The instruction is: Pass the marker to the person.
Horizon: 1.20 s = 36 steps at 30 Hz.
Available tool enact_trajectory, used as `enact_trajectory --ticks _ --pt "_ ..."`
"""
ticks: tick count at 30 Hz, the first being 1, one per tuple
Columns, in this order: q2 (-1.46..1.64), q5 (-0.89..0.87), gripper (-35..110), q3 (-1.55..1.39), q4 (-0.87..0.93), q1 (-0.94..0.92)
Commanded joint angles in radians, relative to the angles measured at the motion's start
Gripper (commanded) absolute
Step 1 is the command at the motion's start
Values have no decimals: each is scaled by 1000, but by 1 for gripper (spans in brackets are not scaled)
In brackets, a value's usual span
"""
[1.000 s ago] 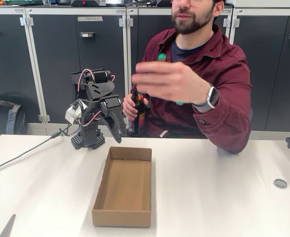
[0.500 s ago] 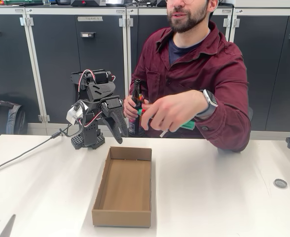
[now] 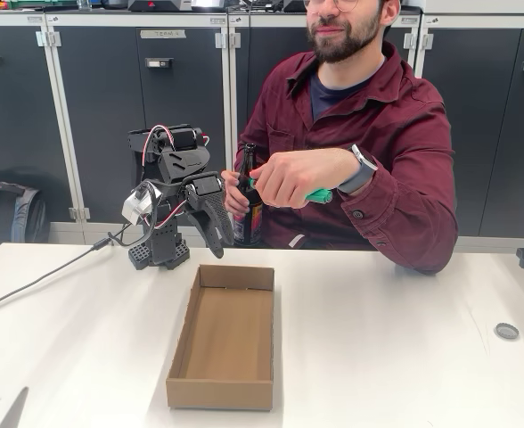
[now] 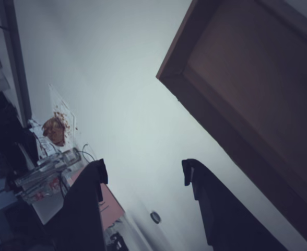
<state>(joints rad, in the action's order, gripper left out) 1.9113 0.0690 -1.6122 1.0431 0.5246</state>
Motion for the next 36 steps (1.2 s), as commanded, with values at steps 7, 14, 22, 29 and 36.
enact_trajectory --ticks 7,14,22,29,36 --pt "38 6 32 29 -15 -3" --pt "43 6 32 25 -12 2" --pt "40 5 32 44 -5 3" --pt "40 6 32 29 -9 3" --pt "46 3 32 14 -15 0"
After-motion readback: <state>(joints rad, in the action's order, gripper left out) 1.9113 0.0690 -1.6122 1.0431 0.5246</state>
